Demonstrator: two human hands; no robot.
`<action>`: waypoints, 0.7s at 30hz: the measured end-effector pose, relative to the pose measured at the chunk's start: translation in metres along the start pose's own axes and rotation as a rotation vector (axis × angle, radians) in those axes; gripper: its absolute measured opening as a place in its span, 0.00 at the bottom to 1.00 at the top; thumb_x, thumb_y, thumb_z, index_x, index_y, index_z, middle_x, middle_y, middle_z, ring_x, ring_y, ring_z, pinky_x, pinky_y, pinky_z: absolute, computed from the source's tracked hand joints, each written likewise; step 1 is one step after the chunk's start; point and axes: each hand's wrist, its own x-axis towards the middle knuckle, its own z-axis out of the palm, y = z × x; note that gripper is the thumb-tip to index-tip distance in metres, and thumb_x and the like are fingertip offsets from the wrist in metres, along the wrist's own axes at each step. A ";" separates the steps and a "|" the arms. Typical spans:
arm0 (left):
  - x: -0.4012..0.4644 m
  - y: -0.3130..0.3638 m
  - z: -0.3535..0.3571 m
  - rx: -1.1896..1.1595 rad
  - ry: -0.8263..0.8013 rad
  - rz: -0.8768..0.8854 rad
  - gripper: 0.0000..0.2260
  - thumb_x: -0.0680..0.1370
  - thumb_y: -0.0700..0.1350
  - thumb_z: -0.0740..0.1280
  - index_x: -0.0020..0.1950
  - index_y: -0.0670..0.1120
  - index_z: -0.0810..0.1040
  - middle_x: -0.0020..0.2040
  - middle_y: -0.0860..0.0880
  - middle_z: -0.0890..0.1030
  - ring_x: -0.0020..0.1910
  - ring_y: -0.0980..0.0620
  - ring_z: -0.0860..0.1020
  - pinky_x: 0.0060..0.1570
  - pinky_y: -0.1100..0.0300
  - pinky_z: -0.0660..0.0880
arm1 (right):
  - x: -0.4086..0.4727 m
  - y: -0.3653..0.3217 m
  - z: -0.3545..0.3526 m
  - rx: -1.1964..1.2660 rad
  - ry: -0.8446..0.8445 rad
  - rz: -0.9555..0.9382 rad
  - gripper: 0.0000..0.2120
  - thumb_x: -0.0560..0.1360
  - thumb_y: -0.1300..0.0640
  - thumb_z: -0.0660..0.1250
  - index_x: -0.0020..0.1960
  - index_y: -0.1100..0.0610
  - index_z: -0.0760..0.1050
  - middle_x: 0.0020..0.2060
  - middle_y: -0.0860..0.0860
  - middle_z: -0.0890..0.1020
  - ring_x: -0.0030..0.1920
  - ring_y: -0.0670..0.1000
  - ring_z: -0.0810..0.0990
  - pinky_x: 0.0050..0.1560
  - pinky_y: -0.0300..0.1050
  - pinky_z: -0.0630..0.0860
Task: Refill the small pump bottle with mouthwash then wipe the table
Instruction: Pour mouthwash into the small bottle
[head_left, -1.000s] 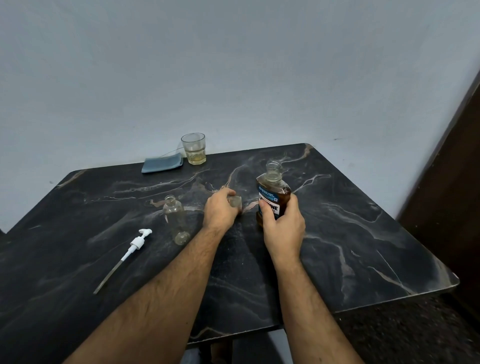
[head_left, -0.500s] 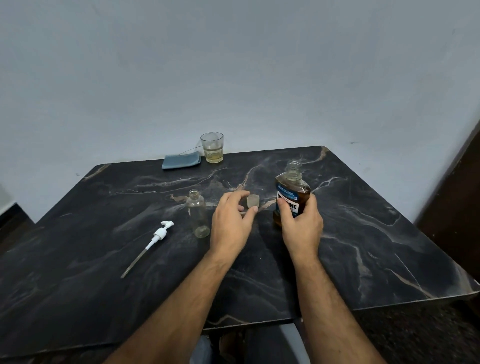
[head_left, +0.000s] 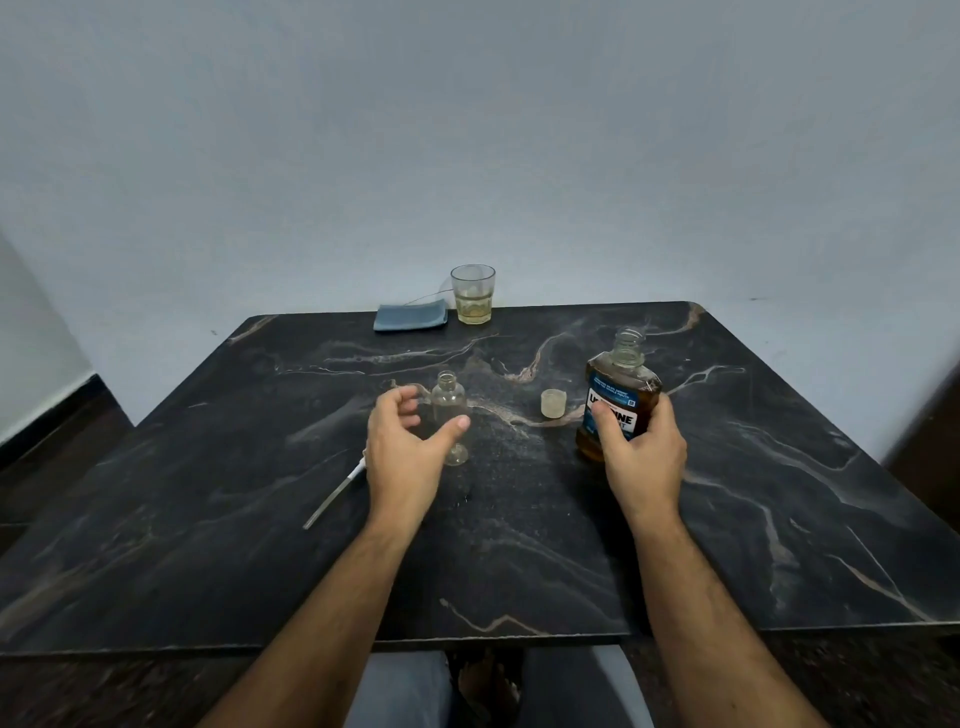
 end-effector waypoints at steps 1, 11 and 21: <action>0.004 -0.001 0.001 0.018 -0.051 -0.022 0.28 0.66 0.53 0.80 0.61 0.54 0.71 0.58 0.56 0.75 0.53 0.58 0.76 0.51 0.62 0.72 | 0.000 0.000 0.001 0.004 -0.011 -0.003 0.14 0.72 0.49 0.75 0.54 0.46 0.74 0.43 0.38 0.81 0.47 0.40 0.81 0.54 0.51 0.80; 0.016 -0.010 0.023 -0.022 -0.241 -0.011 0.17 0.70 0.47 0.78 0.56 0.50 0.78 0.52 0.56 0.83 0.53 0.59 0.80 0.43 0.74 0.73 | -0.006 -0.004 0.006 0.062 -0.101 0.005 0.20 0.69 0.48 0.77 0.57 0.41 0.73 0.45 0.36 0.82 0.48 0.35 0.81 0.51 0.40 0.78; 0.012 -0.021 0.020 -0.051 -0.248 0.070 0.13 0.71 0.48 0.76 0.52 0.59 0.78 0.46 0.59 0.83 0.46 0.65 0.81 0.44 0.68 0.78 | -0.008 -0.005 0.011 0.158 -0.232 0.028 0.17 0.71 0.47 0.75 0.56 0.38 0.73 0.53 0.44 0.84 0.56 0.45 0.82 0.60 0.57 0.79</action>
